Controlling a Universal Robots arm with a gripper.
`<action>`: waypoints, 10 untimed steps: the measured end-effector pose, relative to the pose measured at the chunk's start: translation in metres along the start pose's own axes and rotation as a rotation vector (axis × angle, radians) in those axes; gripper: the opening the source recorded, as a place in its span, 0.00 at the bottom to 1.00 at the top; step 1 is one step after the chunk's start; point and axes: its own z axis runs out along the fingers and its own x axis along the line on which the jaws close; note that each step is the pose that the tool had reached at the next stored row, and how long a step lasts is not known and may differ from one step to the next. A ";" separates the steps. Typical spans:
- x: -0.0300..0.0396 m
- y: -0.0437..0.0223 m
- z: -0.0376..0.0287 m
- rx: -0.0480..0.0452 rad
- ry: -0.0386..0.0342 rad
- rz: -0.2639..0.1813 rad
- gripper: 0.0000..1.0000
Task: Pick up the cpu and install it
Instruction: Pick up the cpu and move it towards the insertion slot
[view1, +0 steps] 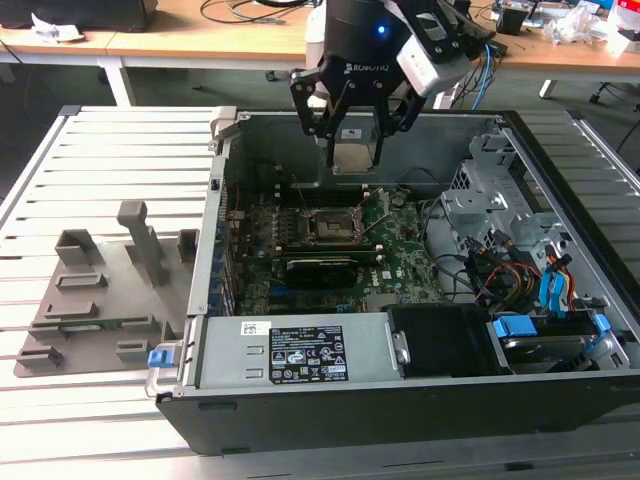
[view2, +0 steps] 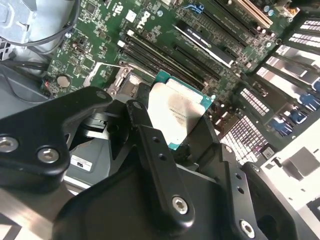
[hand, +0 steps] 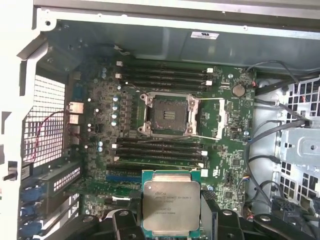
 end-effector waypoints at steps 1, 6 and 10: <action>-0.0013 0.0003 0.0011 0.0001 0.0000 0.000 0.55; -0.0064 0.0008 0.0075 0.0001 0.0001 0.000 0.55; -0.0074 0.0016 0.0122 -0.0006 0.0001 0.000 0.55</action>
